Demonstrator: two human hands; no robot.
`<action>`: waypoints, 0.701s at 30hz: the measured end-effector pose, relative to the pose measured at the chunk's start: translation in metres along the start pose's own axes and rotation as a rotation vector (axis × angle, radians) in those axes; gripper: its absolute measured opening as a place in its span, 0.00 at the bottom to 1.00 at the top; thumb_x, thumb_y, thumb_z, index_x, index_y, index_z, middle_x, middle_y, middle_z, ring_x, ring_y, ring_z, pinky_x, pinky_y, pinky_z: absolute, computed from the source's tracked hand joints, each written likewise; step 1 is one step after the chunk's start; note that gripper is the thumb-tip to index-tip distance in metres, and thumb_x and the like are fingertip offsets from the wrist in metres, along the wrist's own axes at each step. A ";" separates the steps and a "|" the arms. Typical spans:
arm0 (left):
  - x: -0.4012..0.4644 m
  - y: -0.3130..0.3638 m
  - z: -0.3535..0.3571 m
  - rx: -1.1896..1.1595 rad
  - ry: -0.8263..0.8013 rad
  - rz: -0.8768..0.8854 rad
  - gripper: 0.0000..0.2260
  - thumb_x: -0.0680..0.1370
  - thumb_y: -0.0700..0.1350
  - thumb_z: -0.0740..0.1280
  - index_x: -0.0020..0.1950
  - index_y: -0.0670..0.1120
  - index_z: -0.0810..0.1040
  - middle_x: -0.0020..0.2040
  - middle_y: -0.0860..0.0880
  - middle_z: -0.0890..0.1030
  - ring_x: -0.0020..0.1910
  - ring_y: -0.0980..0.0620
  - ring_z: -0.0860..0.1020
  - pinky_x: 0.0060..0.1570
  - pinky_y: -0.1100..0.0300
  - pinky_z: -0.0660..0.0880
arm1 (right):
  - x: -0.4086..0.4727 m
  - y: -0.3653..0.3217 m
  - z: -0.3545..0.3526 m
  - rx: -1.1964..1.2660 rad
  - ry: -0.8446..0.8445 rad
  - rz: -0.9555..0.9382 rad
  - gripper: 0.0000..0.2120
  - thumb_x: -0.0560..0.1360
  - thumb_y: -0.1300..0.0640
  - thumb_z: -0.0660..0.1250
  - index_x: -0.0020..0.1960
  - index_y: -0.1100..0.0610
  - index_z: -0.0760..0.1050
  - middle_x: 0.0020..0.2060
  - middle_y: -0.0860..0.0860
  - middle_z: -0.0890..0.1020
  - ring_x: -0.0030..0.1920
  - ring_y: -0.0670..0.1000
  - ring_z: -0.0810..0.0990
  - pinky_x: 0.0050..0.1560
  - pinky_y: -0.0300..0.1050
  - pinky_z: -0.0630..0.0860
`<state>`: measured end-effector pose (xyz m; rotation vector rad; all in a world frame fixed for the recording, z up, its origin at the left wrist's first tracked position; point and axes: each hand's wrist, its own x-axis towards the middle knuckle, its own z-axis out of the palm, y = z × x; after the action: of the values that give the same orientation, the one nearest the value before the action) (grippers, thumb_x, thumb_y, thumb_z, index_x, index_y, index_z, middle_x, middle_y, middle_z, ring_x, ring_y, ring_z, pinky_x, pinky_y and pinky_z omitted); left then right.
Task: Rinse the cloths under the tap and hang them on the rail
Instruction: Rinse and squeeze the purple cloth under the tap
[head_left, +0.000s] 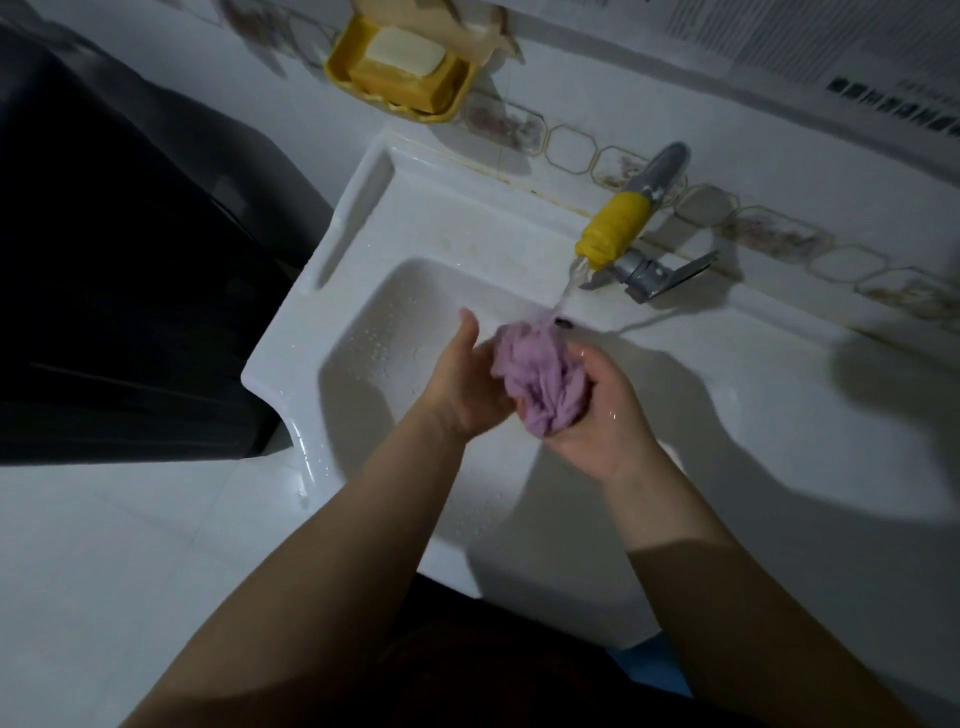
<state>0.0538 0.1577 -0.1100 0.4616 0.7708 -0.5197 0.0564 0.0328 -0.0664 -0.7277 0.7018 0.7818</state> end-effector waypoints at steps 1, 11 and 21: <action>-0.001 0.006 0.007 -0.003 -0.015 0.029 0.31 0.81 0.62 0.50 0.52 0.38 0.82 0.52 0.38 0.82 0.50 0.42 0.81 0.60 0.47 0.71 | -0.002 0.008 -0.009 0.012 0.017 0.034 0.13 0.70 0.55 0.63 0.52 0.58 0.78 0.48 0.55 0.82 0.44 0.50 0.80 0.38 0.40 0.78; -0.019 0.015 0.039 0.350 0.010 0.286 0.13 0.80 0.35 0.59 0.65 0.37 0.71 0.46 0.39 0.79 0.34 0.51 0.80 0.31 0.62 0.77 | 0.015 0.026 -0.091 -0.500 0.333 0.298 0.21 0.73 0.39 0.66 0.55 0.55 0.71 0.42 0.56 0.75 0.41 0.56 0.78 0.38 0.51 0.79; -0.051 0.044 0.051 0.827 -0.217 0.196 0.16 0.77 0.37 0.66 0.65 0.41 0.71 0.35 0.48 0.76 0.22 0.59 0.67 0.19 0.69 0.62 | 0.067 -0.014 -0.048 -1.165 0.104 -0.439 0.21 0.64 0.56 0.78 0.52 0.58 0.74 0.42 0.60 0.80 0.36 0.55 0.79 0.34 0.41 0.75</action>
<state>0.0763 0.1772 -0.0314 1.2110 0.2648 -0.6814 0.0890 0.0129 -0.1410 -1.9093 0.0859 0.7010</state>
